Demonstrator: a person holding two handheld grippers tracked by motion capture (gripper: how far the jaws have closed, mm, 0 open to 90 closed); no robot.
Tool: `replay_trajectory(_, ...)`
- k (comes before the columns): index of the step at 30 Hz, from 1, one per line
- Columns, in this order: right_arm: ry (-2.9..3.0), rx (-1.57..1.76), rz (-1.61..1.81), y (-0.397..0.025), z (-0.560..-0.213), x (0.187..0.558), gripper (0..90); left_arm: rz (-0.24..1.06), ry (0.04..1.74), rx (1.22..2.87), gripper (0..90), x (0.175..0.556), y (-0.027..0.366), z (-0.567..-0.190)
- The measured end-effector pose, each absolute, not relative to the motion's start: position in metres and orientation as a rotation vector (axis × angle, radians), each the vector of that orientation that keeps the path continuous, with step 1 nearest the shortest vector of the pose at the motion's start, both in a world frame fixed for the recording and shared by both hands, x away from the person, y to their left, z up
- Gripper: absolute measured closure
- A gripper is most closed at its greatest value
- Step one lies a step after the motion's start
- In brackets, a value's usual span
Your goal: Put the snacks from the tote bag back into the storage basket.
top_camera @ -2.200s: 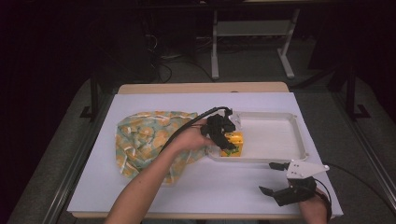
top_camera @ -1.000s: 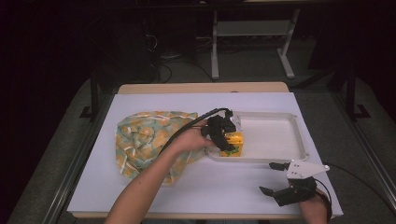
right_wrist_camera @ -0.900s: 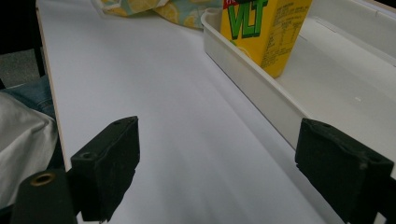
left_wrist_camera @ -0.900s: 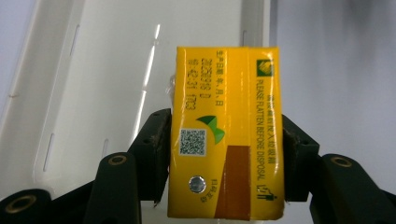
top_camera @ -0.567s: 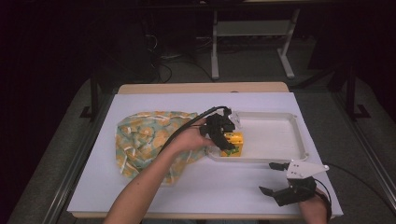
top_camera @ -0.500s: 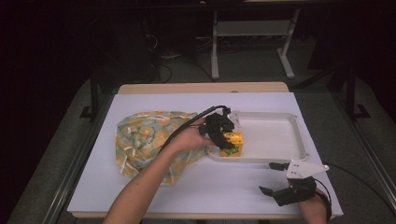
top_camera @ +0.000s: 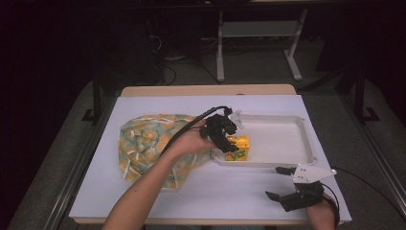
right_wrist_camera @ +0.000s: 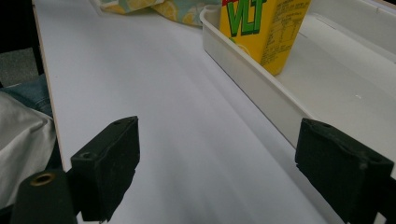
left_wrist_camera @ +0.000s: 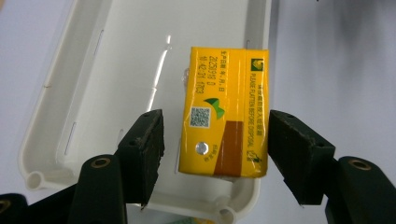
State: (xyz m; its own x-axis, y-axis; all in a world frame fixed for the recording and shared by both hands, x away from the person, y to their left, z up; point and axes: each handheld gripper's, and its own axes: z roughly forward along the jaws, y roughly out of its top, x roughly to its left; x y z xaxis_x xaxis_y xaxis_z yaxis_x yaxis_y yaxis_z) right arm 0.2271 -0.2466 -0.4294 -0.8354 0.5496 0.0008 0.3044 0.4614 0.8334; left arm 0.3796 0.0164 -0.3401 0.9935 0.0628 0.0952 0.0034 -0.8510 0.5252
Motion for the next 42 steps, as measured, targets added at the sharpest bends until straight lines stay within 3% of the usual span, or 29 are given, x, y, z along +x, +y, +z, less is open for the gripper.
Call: replay_trajectory(42, 2.403, 0.794, 1.295, -0.253, -0.431, 0.225, 13.5, 0.166, 0.257, 2.420, 26.7, 0.350, 0.099, -0.335)
